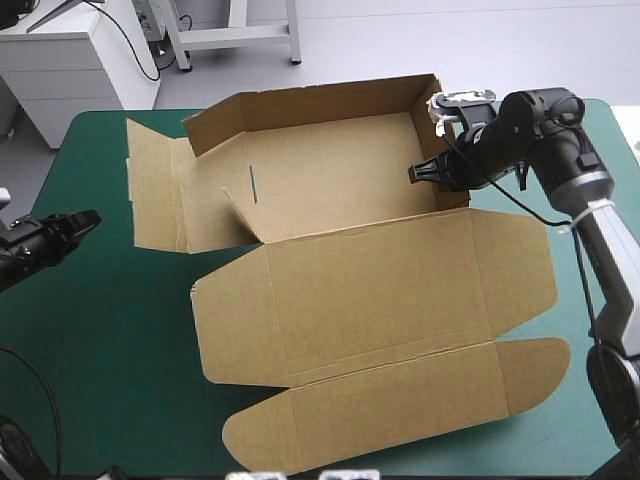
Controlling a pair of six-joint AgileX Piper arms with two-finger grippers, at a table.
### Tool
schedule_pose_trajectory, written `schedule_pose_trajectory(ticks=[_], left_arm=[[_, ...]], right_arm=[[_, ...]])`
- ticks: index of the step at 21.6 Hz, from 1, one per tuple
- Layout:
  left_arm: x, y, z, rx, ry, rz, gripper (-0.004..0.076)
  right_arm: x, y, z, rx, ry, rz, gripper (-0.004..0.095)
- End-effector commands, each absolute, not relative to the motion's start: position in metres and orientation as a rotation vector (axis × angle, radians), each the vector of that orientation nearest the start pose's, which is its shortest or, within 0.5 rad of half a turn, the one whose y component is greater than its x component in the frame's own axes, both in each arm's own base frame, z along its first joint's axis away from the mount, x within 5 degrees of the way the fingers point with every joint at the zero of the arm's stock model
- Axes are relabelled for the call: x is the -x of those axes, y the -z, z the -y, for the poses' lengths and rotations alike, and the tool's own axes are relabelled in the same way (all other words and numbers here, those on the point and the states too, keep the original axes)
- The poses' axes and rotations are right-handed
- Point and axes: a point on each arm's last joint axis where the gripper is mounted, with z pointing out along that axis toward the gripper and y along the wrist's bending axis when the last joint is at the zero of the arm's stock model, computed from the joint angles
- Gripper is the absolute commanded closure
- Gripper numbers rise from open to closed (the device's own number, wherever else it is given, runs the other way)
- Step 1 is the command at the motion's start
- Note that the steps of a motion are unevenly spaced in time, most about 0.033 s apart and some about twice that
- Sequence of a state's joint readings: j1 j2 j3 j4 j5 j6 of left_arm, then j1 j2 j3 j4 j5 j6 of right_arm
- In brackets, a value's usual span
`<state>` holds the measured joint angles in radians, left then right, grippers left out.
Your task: Fold the box
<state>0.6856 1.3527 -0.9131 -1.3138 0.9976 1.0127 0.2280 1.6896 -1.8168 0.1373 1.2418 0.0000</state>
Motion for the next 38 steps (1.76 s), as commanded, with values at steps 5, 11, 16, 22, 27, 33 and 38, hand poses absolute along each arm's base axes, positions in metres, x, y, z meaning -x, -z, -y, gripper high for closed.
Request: schedule_pose_trajectory(ticks=[5,11,16,22,27,33,38], left_arm=[[-0.282,-0.295,-0.076,0.356,0.933,-2.013,0.0732],[-0.313,-0.266,-0.019,0.300,1.166,-2.089,0.0732],[-0.315,-0.272,0.008,0.244,1.311,-2.049,0.0732],[-0.316,-0.317,0.033,0.054,1.495,-1.927,0.0732],[-0.307,-0.348,0.047,-0.048,1.476,-1.864,0.0732],[-0.298,-0.363,0.069,-0.106,1.480,-1.849,0.0732],[-0.288,-0.369,0.088,-0.263,1.554,-1.858,0.0732]], right_arm=[[-0.311,-0.444,-0.094,0.367,-0.398,-2.436,0.0926],[-0.312,-0.444,-0.093,0.438,-0.368,-2.419,0.0926],[-0.319,-0.439,-0.092,0.443,-0.326,-2.418,0.0926],[-0.338,-0.417,-0.097,0.436,-0.327,-2.487,0.0926],[-0.344,-0.410,-0.096,0.409,-0.300,-2.509,0.0926],[-0.346,-0.409,-0.091,0.389,-0.232,-2.510,0.0926],[-0.348,-0.410,-0.088,0.370,-0.191,-2.499,0.0926]])
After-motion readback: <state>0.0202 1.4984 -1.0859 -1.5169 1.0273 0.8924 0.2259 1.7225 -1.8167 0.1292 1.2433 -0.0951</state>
